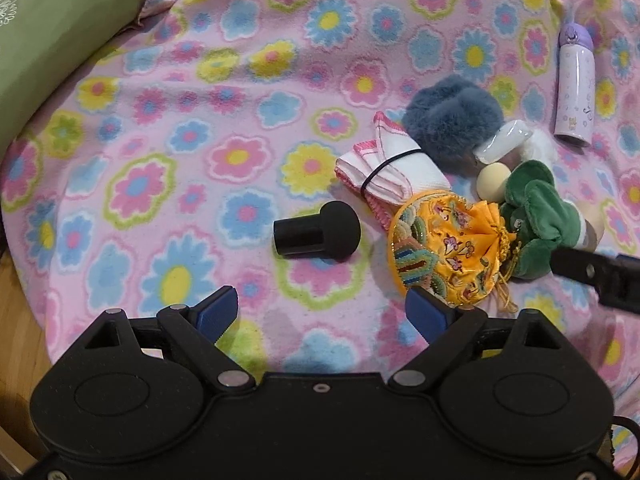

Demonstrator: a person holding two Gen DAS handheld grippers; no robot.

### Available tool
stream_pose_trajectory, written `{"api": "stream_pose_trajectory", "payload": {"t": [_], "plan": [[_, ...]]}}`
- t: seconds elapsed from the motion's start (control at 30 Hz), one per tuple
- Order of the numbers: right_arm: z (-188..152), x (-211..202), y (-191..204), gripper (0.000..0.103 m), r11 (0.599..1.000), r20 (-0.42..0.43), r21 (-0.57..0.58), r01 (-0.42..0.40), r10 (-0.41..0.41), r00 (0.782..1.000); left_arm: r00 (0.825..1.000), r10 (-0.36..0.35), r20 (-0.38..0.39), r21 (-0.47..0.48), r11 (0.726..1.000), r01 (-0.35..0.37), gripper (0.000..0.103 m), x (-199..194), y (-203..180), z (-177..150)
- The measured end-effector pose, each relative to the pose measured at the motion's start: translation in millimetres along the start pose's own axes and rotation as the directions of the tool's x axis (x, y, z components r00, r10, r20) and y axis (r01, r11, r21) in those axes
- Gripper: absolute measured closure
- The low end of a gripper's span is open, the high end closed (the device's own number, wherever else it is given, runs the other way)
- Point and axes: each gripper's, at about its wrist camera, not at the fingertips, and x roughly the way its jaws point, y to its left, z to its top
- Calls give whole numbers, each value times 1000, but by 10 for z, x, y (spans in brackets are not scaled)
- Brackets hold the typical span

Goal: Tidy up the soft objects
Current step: 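Grasp the orange pouch with the left tool while the right tool grasps the green plush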

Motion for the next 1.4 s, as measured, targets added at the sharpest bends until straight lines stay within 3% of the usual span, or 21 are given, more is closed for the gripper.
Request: {"api": "stream_pose_trajectory", "payload": {"t": [0.4, 0.47, 0.57, 0.6, 0.9, 1.0, 1.1, 1.4], "plan": [[168, 403, 114, 9, 999, -17, 41, -30, 30, 999, 1000, -19, -1, 4, 1000, 19, 14, -37, 35, -12], [174, 449, 94, 12, 998, -15, 56, -32, 33, 999, 999, -36, 3, 18, 999, 36, 14, -49, -3, -6], [192, 488, 50, 28, 997, -22, 63, -53, 55, 998, 998, -56, 9, 40, 998, 56, 14, -66, -85, 0], [196, 494, 45, 30, 996, -27, 63, -59, 60, 998, 998, -64, 11, 47, 997, 64, 14, -72, -115, 7], [222, 302, -80, 31, 990, 23, 99, -104, 102, 995, 992, -121, 22, 87, 989, 119, 13, -126, -342, 74], [270, 190, -161, 31, 984, 55, 125, -127, 121, 991, 991, -133, 30, 115, 985, 128, 6, -101, -467, 112], [306, 69, -218, 31, 980, 94, 140, -140, 127, 987, 990, -138, 29, 132, 982, 133, 6, -29, -590, 154], [234, -144, -297, 30, 986, 178, 129, -108, 84, 980, 997, -75, -5, 105, 992, 75, 6, 302, -773, 236]]}}
